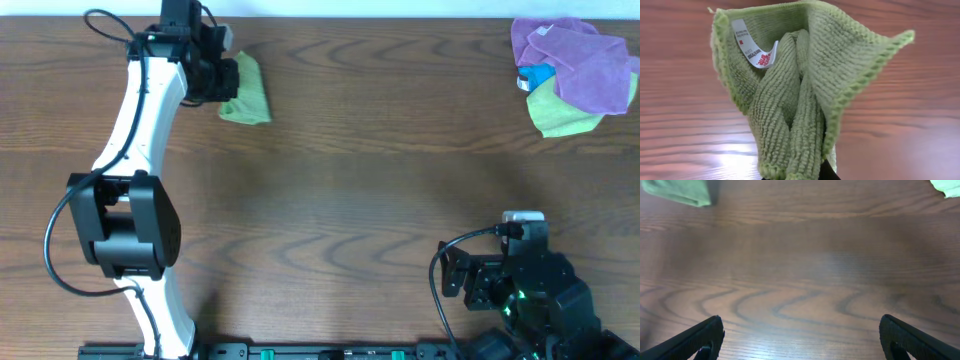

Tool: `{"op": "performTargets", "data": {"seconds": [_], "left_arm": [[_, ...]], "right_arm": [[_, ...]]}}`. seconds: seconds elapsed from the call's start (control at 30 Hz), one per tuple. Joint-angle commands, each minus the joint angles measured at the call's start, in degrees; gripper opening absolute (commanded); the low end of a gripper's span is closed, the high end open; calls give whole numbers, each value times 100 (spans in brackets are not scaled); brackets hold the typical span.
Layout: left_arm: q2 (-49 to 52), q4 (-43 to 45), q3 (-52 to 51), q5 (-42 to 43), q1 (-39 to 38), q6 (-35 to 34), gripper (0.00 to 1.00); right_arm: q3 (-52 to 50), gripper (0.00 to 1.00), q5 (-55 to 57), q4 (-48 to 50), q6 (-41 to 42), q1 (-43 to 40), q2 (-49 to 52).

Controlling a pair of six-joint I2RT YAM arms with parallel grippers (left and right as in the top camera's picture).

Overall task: Fold the cloth
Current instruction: 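Carry the folded cloth toward the table's top-left with the left gripper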

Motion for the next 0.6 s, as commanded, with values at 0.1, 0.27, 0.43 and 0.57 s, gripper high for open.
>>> {"op": "performTargets", "data": {"seconds": [0.1,0.27,0.43,0.57], "left_arm": [[-94,72,96,-813,503,391,6],[-94,164,98,-977,955,553,5],[-31,92,98,-678,1132,656,5],[50,201,98,-328,1032,632,6]], "right_arm": [[-9,99,24,2,17,48,-17],[-9,99,24,39,17,48,-17],[-9,99,24,168,17,48,-17],[-9,99,20,236,20,48,-17]]}}
